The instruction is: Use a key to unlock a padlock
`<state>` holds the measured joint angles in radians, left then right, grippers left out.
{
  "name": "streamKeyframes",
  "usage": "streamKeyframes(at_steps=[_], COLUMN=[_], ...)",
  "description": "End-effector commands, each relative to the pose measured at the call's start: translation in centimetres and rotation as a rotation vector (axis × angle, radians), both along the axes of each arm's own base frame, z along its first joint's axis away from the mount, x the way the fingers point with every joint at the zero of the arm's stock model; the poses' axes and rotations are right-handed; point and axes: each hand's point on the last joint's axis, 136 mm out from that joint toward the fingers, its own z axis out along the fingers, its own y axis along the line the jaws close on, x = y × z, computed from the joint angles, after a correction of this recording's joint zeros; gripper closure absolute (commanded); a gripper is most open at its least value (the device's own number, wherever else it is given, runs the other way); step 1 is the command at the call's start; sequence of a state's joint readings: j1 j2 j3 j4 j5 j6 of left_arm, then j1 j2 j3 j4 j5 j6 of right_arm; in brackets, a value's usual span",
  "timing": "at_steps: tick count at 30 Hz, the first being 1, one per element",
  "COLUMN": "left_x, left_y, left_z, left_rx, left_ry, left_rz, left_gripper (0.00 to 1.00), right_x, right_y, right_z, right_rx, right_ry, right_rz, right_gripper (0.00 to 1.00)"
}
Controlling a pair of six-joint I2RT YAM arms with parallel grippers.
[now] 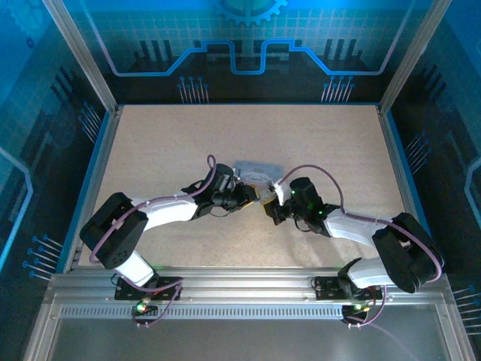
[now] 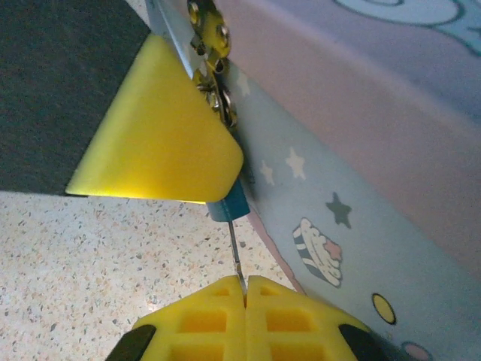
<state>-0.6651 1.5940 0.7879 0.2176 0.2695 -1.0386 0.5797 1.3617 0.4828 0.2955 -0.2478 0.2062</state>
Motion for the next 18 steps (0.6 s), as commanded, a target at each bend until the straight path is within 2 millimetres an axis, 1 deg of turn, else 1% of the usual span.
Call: streamKeyframes(at_steps=[1,18], left_x=[-0.17,-0.21], left_y=[-0.67,-0.70], left_z=[1.95,2.01], left_rx=[-0.059,-0.064], left_ry=[-0.045,-0.046], left_rz=[-0.019,-0.020], left_gripper=[0.85,0.85], right_x=[0.29,0.76], right_y=[-0.05,0.08], right_z=[0.82,1.58], right_rx=[0.037,0.072], right_ry=[-0.021,-0.035], right_rz=[-0.007,-0.012], right_gripper=[1.00,1.00])
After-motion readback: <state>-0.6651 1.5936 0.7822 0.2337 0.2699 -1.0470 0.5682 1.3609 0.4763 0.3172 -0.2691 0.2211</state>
